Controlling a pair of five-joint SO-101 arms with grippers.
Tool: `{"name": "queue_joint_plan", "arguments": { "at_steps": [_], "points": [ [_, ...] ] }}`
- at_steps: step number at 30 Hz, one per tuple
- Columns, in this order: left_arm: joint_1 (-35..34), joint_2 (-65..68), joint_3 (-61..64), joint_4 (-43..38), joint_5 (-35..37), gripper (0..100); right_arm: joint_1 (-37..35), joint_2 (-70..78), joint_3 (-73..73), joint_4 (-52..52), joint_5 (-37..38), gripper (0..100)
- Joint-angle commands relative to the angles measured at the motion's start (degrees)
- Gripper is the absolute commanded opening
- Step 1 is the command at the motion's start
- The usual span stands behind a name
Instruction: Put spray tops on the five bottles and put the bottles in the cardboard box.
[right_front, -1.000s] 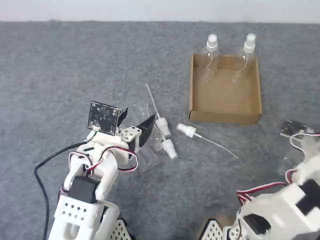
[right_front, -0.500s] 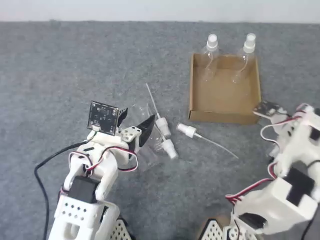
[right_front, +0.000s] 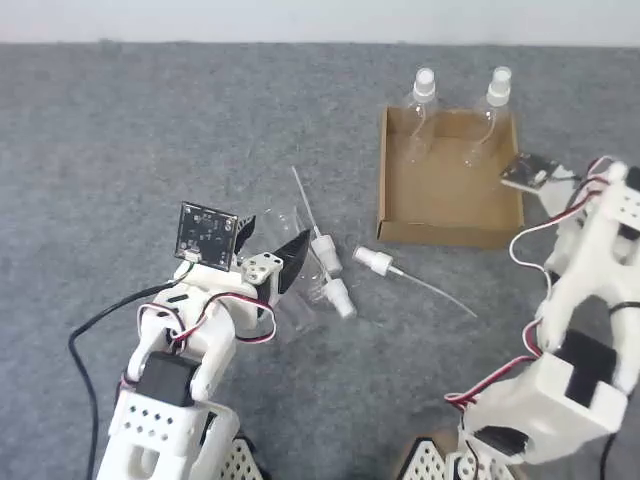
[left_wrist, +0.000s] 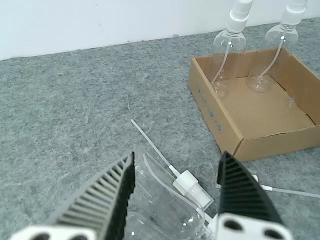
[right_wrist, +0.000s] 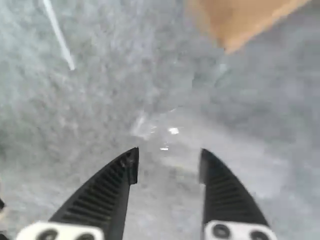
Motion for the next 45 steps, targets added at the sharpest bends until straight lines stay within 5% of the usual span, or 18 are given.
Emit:
{"name": "queue_joint_plan", "arguments": {
  "at_steps": [1, 10, 18, 32, 39, 45],
  "points": [
    [-0.26, -1.05, -0.57, -1.85, 0.35, 25, 1.89, -3.3, -5.27, -0.75, 4.4, 20.6],
    [-0.26, -1.05, -0.57, -1.85, 0.35, 25, 10.24, -3.38, -2.11, 2.07, 31.03, 31.4],
    [-0.26, -1.05, -0.57, -1.85, 0.35, 25, 15.96, -3.21, 4.57, 1.63, 43.78, 31.4],
    [-0.26, -1.05, -0.57, -1.85, 0.35, 25, 16.57, -3.21, 18.37, -14.99, 42.29, 28.1],
    [-0.26, -1.05, -0.57, -1.85, 0.35, 25, 16.4, -3.21, 21.98, -22.11, 30.68, 9.6],
    [-0.26, -0.97, -0.57, -1.58, 0.09, 25, 16.31, -3.38, 21.8, -22.55, 14.77, 8.5]
  ]
}}
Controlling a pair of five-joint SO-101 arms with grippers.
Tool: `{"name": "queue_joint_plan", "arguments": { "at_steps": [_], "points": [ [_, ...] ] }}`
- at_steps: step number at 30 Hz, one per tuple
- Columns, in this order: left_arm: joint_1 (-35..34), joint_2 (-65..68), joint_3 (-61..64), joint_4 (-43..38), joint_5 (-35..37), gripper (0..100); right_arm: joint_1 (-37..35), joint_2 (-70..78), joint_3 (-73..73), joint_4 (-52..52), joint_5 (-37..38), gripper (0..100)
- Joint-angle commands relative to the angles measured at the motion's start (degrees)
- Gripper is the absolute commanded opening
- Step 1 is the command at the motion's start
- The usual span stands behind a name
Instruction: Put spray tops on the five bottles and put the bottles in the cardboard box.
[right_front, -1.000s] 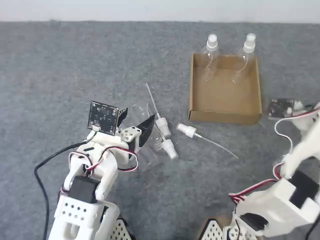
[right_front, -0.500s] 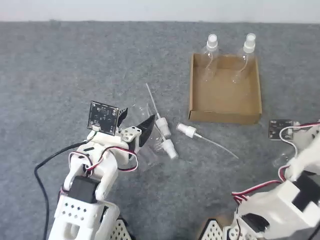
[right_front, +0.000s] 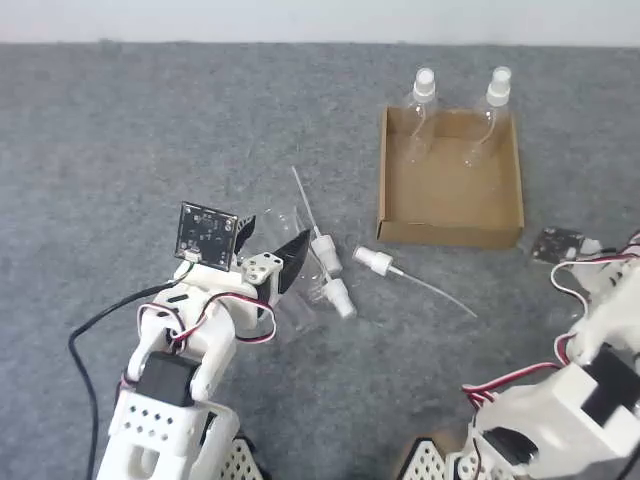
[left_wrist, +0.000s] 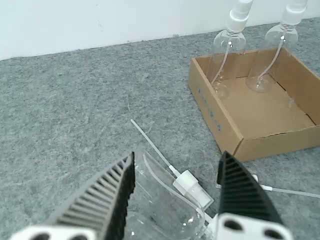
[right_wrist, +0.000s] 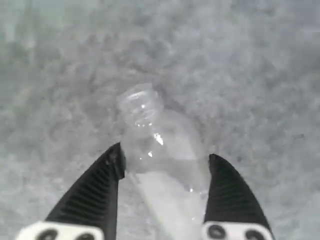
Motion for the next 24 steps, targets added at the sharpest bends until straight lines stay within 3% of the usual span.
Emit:
{"name": "queue_joint_plan", "arguments": {
  "at_steps": [1, 9, 14, 19, 22, 24],
  "points": [
    [-0.26, -0.97, -0.57, -1.58, 0.09, 25, 0.57, -2.95, -0.09, -0.66, -10.02, 8.5],
    [-0.26, -0.88, -1.1, -0.62, -0.09, 25, -0.22, -2.59, -0.18, -0.75, -36.84, 8.1],
    [-0.26, 1.67, -7.43, 4.4, -5.45, 25, -0.66, -3.03, -3.16, 0.48, -50.9, 8.0],
    [0.7, 17.76, -23.6, 17.23, -8.09, 19, -1.1, -2.51, -11.78, 7.78, -64.79, 8.5],
    [4.13, 28.57, -30.29, 22.95, -14.51, 18, -0.92, -2.42, -13.8, 7.43, -71.65, 8.5],
    [7.47, 34.64, -32.57, 23.65, -14.59, 18, -0.84, -2.42, -13.8, 5.41, -74.55, 8.5]
  ]
}}
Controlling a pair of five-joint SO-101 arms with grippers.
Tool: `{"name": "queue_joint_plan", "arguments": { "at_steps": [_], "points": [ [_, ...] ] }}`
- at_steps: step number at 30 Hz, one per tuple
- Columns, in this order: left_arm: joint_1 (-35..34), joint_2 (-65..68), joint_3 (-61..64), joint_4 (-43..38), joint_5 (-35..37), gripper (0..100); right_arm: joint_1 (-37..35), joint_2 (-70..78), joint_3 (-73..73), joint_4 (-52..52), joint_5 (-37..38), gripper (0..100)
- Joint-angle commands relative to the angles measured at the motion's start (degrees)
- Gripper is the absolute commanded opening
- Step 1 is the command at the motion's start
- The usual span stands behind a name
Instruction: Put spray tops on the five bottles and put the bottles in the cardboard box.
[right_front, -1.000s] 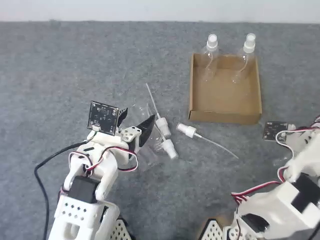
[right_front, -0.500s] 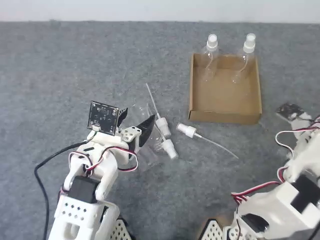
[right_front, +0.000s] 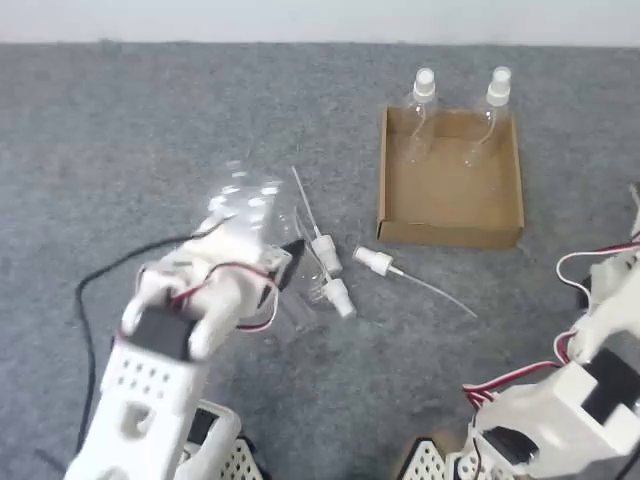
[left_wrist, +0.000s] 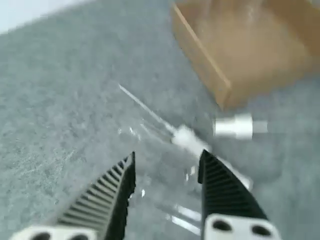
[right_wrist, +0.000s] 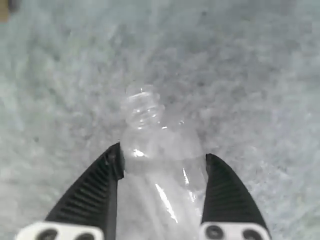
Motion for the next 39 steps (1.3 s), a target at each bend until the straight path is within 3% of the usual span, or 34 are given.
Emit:
{"name": "queue_joint_plan", "arguments": {
  "at_steps": [1, 10, 16, 25, 32, 39],
  "points": [
    [6.33, 15.38, -9.19, 3.34, -2.81, 18, -0.48, -2.42, -3.78, -2.07, -6.33, 8.5],
    [16.53, 33.49, -10.68, -10.73, 2.81, 19, -2.24, 2.07, -4.22, -2.33, -8.35, 8.8],
    [18.02, 43.16, -11.21, -19.69, 9.41, 23, -2.15, 4.79, -4.22, -2.33, -8.35, 24.1],
    [18.02, 46.42, -11.21, -30.24, 17.05, 23, -2.24, 5.32, -4.04, -4.88, -8.62, 24.4],
    [17.58, 54.15, -16.31, -30.07, 23.56, 23, -2.24, 6.37, -3.87, -4.88, -8.53, 24.5],
    [17.32, 63.91, -26.24, -22.59, 34.64, 23, -1.89, 6.37, -3.87, -5.05, -8.44, 24.4]
  ]
}}
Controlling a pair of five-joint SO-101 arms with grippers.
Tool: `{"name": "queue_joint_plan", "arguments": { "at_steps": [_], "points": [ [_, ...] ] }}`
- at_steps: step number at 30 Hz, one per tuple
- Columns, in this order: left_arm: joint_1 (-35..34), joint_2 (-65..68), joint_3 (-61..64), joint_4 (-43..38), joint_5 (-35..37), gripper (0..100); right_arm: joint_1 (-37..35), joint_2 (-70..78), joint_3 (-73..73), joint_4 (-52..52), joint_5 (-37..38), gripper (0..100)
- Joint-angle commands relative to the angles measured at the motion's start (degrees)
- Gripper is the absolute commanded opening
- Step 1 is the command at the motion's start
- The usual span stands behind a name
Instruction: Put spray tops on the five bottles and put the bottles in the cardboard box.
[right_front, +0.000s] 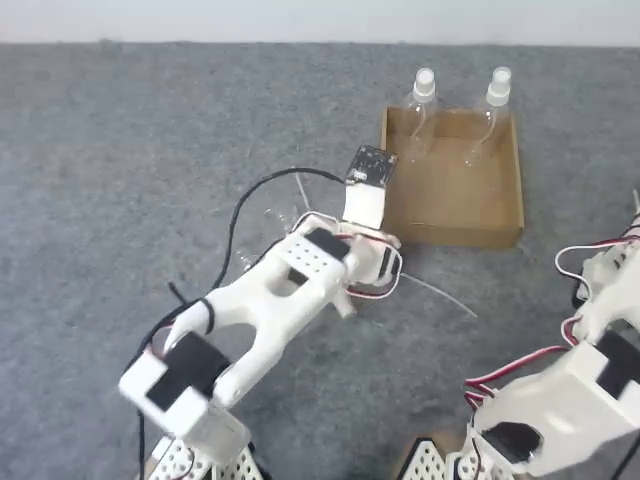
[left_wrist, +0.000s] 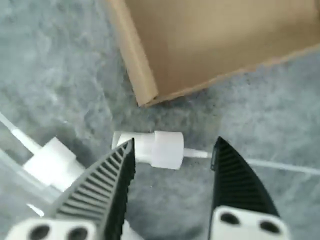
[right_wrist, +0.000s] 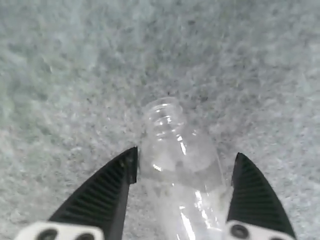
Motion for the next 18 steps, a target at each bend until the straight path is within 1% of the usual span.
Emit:
{"name": "queue_joint_plan", "arguments": {
  "at_steps": [1, 5, 10, 18],
  "points": [
    [-0.62, 1.67, -7.6, 4.22, 6.86, 23, -0.13, -1.27, -3.16, -0.84, -0.53, 24.4],
    [-0.88, 2.81, -8.48, 6.15, 9.58, 23, -0.13, -1.19, -3.16, -0.84, -0.53, 24.5],
    [-1.14, 2.81, -8.48, 9.85, 10.02, 23, -0.4, -1.19, -3.16, -0.84, -0.62, 24.5],
    [-1.05, 7.47, -8.92, 9.76, 9.93, 23, -0.13, -1.19, -3.16, -0.57, -0.44, 24.5]
  ]
}}
